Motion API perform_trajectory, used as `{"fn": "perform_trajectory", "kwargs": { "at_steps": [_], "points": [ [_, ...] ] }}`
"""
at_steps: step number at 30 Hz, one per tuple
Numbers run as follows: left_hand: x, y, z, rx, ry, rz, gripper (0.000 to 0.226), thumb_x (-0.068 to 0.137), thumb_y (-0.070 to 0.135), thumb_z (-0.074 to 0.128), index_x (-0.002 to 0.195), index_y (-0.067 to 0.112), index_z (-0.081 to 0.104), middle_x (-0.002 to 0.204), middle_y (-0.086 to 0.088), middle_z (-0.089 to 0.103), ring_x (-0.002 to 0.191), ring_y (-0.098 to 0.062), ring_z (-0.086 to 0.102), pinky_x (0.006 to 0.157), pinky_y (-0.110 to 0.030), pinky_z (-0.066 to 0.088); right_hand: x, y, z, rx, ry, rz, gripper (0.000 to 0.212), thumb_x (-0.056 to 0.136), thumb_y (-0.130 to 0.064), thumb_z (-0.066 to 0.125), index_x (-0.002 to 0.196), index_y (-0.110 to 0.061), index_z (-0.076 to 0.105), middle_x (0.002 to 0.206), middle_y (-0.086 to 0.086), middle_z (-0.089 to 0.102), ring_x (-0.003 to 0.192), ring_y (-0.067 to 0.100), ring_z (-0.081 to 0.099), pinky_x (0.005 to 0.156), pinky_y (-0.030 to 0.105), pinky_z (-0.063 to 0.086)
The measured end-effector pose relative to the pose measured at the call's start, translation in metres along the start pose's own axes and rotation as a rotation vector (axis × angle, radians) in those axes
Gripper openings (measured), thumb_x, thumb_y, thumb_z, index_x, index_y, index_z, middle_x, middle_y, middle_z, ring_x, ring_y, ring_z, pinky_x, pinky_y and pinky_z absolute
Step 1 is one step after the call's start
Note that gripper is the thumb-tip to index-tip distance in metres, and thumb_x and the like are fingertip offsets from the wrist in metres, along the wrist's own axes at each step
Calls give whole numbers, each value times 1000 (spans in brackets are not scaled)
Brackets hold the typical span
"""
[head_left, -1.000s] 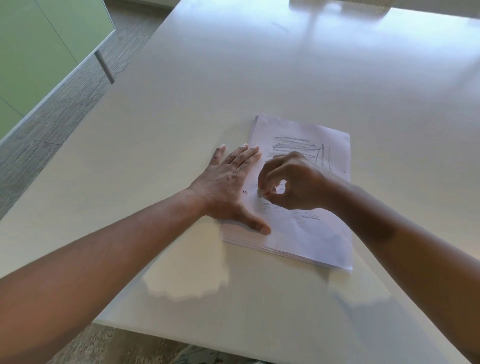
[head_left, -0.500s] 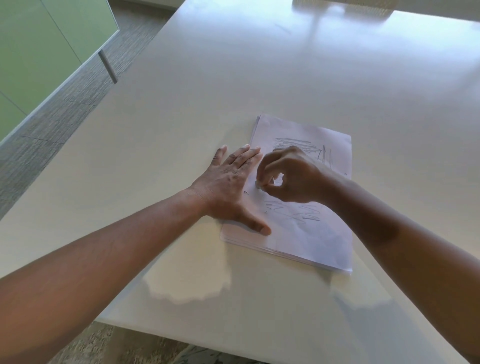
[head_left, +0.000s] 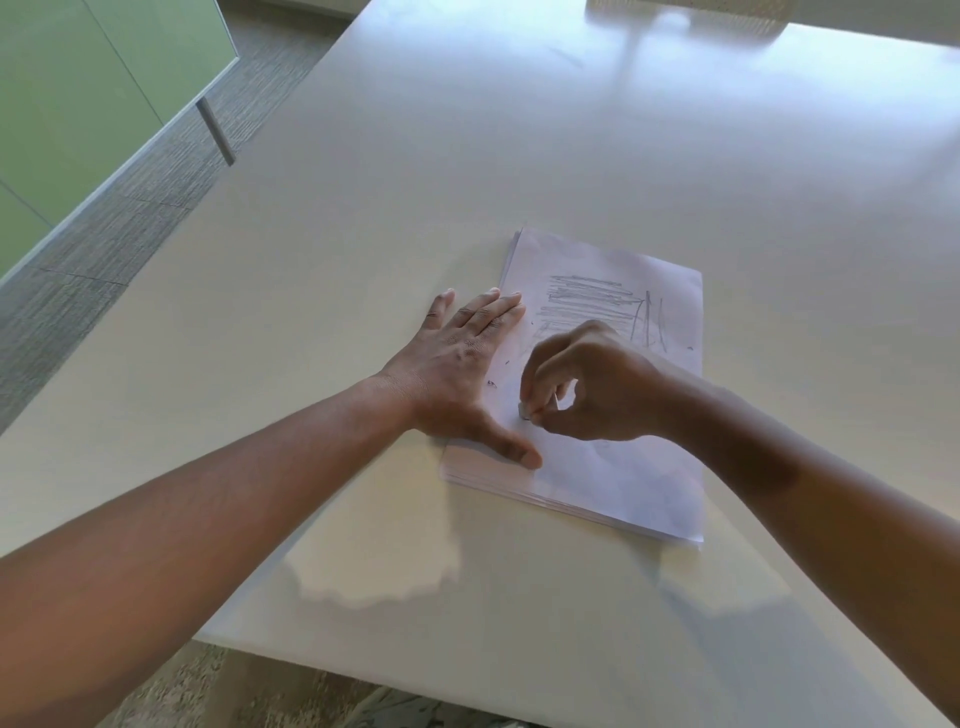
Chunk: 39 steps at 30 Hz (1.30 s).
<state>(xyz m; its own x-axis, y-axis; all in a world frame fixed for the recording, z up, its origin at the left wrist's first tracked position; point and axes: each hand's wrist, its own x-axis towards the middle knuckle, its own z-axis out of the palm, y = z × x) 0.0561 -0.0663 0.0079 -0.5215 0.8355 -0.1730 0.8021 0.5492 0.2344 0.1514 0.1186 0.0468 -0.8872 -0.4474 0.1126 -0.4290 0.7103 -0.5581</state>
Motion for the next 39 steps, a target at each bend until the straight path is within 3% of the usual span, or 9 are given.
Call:
{"fn": "perform_trajectory", "kwargs": {
  "at_steps": [6, 15, 23, 29, 35, 39],
  "points": [
    [1, 1, 0, 18, -2, 4, 167, 33, 114, 31, 164, 18, -8, 172, 6, -11, 156, -8, -19, 125, -53, -11, 22, 7, 1, -60, 143, 10, 10, 71, 0, 75, 69, -10, 76, 72, 0, 71, 62, 9, 63, 64, 28, 54],
    [-1, 0, 1, -8, 5, -4, 166, 35, 112, 38, 164, 18, -7, 172, 8, -10, 156, -6, -18, 125, -52, -12, -3, -1, -3, -45, -51, -38, 8, 76, -8, 77, 72, -15, 76, 80, -6, 72, 65, 7, 63, 63, 24, 53],
    [0, 0, 0, -2, 5, 9, 166, 34, 113, 33, 164, 18, -5, 173, 7, -9, 156, -7, -18, 125, -52, -13, 18, -1, 6, -75, 75, -76, 8, 73, -3, 74, 69, -10, 75, 73, 0, 71, 62, 9, 60, 66, 8, 43],
    [0, 0, 0, -1, -4, -3, 165, 36, 112, 38, 164, 18, -7, 172, 8, -11, 155, -6, -21, 125, -52, -13, 3, 0, -4, -64, -95, -122, 6, 78, -10, 76, 75, -14, 76, 83, -7, 73, 72, 13, 66, 67, 19, 50],
    [0, 0, -1, -6, -12, 3, 165, 36, 112, 38, 164, 18, -6, 172, 7, -11, 155, -7, -20, 125, -53, -14, 15, -1, 2, -79, -10, -166, 7, 79, -6, 76, 75, -12, 77, 84, -4, 73, 74, 14, 64, 73, 13, 42],
    [0, 0, -1, -8, -11, 3, 166, 35, 113, 36, 164, 18, -6, 173, 7, -11, 155, -7, -20, 125, -53, -13, 12, 0, 1, -48, -79, -195, 4, 83, -8, 77, 80, -11, 77, 87, -3, 73, 79, 15, 63, 75, 20, 47]
  ]
}}
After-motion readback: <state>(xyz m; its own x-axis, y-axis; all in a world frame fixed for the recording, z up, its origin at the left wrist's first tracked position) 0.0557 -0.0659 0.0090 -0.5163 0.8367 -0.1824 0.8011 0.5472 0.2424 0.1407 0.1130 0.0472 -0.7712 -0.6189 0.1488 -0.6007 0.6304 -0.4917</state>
